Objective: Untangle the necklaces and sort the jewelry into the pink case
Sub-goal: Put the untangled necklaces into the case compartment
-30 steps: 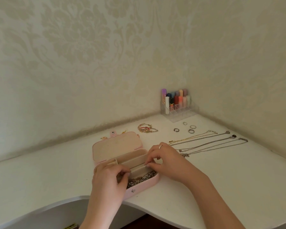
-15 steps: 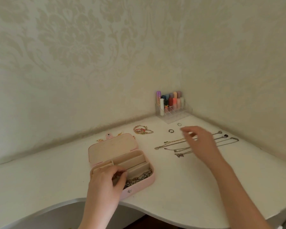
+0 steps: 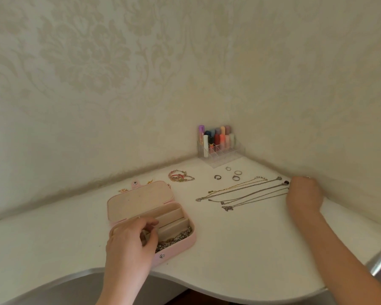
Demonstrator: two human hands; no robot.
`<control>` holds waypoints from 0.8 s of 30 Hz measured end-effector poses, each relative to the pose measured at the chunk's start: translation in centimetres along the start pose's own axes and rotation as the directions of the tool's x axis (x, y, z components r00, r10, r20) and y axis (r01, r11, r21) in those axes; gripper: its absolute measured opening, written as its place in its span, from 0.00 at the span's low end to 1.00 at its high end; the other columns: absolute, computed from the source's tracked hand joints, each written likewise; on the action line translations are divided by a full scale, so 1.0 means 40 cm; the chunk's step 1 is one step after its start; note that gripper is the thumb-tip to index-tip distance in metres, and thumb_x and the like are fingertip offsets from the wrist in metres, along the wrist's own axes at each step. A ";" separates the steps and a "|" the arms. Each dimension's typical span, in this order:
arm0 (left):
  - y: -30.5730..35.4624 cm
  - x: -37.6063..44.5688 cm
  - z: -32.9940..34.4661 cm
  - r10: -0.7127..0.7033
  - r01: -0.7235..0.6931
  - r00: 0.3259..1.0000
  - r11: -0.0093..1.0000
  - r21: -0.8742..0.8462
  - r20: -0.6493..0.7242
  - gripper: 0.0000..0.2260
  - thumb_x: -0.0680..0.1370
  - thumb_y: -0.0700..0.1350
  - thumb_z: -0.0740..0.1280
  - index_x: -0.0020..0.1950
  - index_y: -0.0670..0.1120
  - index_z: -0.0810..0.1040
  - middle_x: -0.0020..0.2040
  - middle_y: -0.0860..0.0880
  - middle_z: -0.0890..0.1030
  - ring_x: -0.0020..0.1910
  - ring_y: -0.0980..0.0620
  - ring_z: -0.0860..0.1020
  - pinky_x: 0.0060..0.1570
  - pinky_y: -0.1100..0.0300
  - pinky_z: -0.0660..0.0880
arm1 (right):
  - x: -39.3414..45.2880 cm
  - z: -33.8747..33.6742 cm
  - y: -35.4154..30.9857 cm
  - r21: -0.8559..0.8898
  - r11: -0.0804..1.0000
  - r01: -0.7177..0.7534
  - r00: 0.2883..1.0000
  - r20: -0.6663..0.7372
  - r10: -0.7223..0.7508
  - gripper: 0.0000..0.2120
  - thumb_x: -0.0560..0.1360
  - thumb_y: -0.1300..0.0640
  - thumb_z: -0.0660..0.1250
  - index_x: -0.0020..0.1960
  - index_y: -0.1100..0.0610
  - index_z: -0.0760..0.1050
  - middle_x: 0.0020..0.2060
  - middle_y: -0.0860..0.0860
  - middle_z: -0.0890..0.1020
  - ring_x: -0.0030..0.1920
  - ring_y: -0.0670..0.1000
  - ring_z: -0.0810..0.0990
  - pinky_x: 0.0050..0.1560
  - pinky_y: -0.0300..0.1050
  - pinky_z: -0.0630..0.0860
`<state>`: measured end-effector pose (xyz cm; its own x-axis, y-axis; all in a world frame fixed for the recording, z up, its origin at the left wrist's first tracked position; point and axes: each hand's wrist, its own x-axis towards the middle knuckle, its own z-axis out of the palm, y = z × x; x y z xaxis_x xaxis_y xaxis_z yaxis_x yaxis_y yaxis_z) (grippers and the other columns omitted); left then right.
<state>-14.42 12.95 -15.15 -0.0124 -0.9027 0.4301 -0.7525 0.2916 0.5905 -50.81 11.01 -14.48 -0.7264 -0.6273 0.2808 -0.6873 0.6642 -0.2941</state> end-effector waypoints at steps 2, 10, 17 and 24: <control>0.008 -0.002 -0.005 0.003 -0.003 1.000 1.000 -0.011 0.001 0.10 0.72 0.44 0.71 0.43 0.60 0.79 0.34 0.60 0.79 0.40 0.50 0.77 0.42 0.52 0.75 | -0.006 -0.002 0.000 0.003 1.000 0.008 1.000 -0.010 -0.008 0.13 0.74 0.72 0.58 0.52 0.64 0.77 0.51 0.60 0.80 0.56 0.60 0.75 0.48 0.48 0.73; 0.030 -0.004 -0.018 0.016 -0.017 1.000 0.998 -0.068 -0.010 0.12 0.72 0.40 0.70 0.41 0.59 0.78 0.29 0.56 0.78 0.34 0.54 0.78 0.46 0.50 0.76 | -0.044 -0.002 -0.005 0.027 1.000 -0.008 1.000 0.002 0.008 0.12 0.74 0.70 0.58 0.54 0.63 0.75 0.53 0.61 0.79 0.57 0.61 0.74 0.53 0.47 0.71; 0.100 -0.001 -0.031 0.072 -0.062 0.997 0.968 -0.243 0.036 0.12 0.73 0.39 0.68 0.44 0.58 0.76 0.41 0.64 0.80 0.45 0.69 0.78 0.45 0.73 0.70 | -0.129 -0.069 -0.061 0.584 0.797 0.154 0.988 -0.067 -0.142 0.10 0.75 0.66 0.62 0.49 0.58 0.81 0.48 0.55 0.83 0.50 0.55 0.79 0.49 0.43 0.72; 0.243 0.057 0.050 0.239 0.005 0.896 0.839 -0.544 0.376 0.22 0.75 0.42 0.69 0.68 0.53 0.68 0.63 0.58 0.76 0.62 0.67 0.71 0.63 0.66 0.67 | -0.242 -0.292 -0.227 0.974 0.225 0.034 0.776 0.116 -0.620 0.08 0.76 0.65 0.65 0.47 0.55 0.80 0.42 0.48 0.84 0.42 0.43 0.80 0.40 0.31 0.76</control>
<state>-23.05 13.08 -9.79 -0.4380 -0.8577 0.2694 -0.2728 0.4123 0.8692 -37.51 15.81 -3.86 -0.1383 -0.9456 0.2944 -0.1814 -0.2680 -0.9462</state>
